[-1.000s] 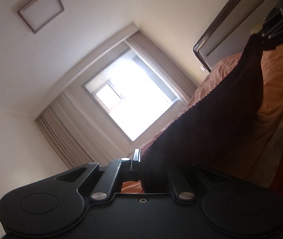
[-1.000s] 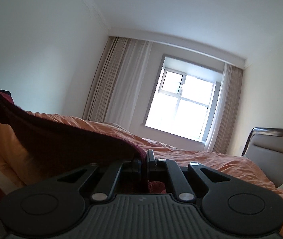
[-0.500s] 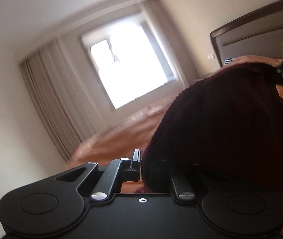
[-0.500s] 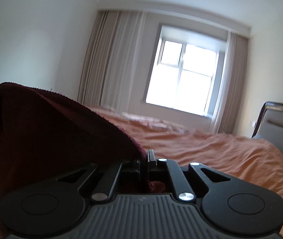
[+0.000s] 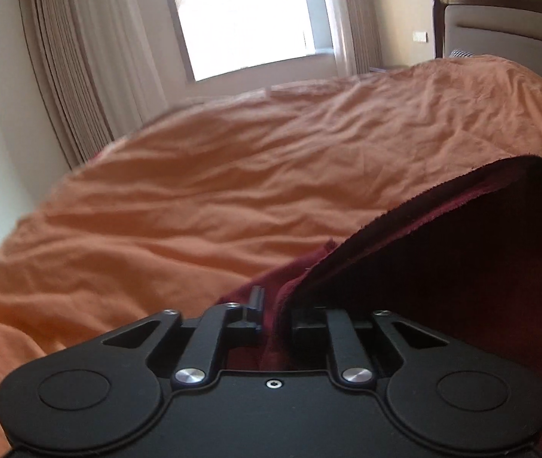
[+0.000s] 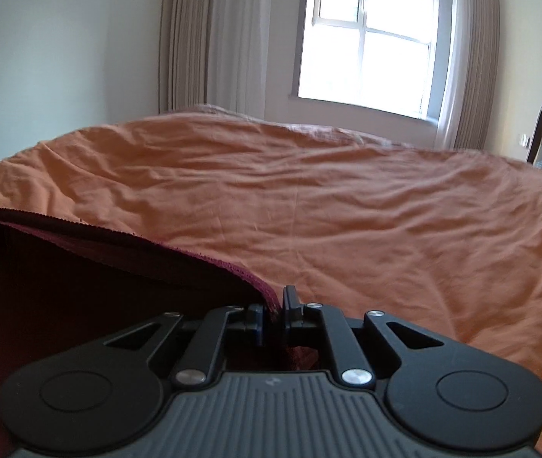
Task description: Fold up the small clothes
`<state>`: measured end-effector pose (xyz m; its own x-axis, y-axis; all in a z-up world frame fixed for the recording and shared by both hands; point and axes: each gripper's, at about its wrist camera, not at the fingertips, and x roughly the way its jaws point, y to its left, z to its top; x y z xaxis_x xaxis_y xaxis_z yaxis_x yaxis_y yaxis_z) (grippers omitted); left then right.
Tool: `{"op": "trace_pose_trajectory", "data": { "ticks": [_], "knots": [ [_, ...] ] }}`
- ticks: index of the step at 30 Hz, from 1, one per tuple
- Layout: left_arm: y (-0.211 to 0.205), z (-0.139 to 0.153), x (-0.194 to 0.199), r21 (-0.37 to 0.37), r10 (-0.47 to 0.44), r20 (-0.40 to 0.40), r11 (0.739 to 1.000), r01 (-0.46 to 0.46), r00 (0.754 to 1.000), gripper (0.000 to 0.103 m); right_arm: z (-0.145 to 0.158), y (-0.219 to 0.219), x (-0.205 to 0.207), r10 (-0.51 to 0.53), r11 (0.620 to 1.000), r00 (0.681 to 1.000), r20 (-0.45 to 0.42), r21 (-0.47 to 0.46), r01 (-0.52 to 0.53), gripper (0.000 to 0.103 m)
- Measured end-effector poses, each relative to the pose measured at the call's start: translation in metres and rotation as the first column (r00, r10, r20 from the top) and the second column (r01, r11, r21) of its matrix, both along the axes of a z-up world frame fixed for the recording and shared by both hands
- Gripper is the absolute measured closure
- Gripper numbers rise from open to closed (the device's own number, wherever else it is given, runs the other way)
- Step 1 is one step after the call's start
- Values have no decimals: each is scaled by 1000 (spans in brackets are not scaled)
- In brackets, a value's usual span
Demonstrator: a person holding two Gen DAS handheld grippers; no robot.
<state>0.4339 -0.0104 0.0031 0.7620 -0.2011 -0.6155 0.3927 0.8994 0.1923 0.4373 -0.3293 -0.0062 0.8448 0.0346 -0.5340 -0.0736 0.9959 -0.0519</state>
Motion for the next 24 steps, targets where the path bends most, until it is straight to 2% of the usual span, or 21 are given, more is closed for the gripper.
{"op": "trace_pose_trajectory", "data": {
  "ticks": [1,2,4,6,8,9,11,13,18,24],
  "knots": [
    [4,-1,4,-8,11,-15,1000,-11,1000,73,0,0,-1,-9,1000,1000,-7,2,9,74],
    [7,-2,6,-11,27,-21,1000,-27,999,62,-2,0,0,-20,1000,1000,-11,4,20,66],
    [9,-6,6,2,48,-12,999,-48,999,47,-6,-2,1,-26,999,1000,-14,30,26,33],
    [10,-6,7,14,53,8,999,-53,999,37,-8,-4,1,-29,998,999,-16,52,30,23],
    [14,-3,3,7,49,29,999,-49,998,20,-10,-2,0,-27,999,1000,-15,45,28,12],
    [17,-1,1,0,48,42,999,-48,998,18,-10,-2,-2,-27,999,1000,-9,39,28,6],
    [25,3,1,-16,45,45,999,-45,998,10,-11,0,-4,-23,999,1000,1,27,23,3],
    [33,8,4,-42,46,21,998,-45,999,7,-13,0,-4,-32,999,999,1,18,32,0],
    [53,27,15,-122,48,-42,991,-53,998,4,-25,-3,4,-78,997,997,-21,25,79,0],
    [68,44,34,-229,34,-165,971,-72,986,2,-37,-8,8,-115,992,993,-35,46,117,0]
  ]
}}
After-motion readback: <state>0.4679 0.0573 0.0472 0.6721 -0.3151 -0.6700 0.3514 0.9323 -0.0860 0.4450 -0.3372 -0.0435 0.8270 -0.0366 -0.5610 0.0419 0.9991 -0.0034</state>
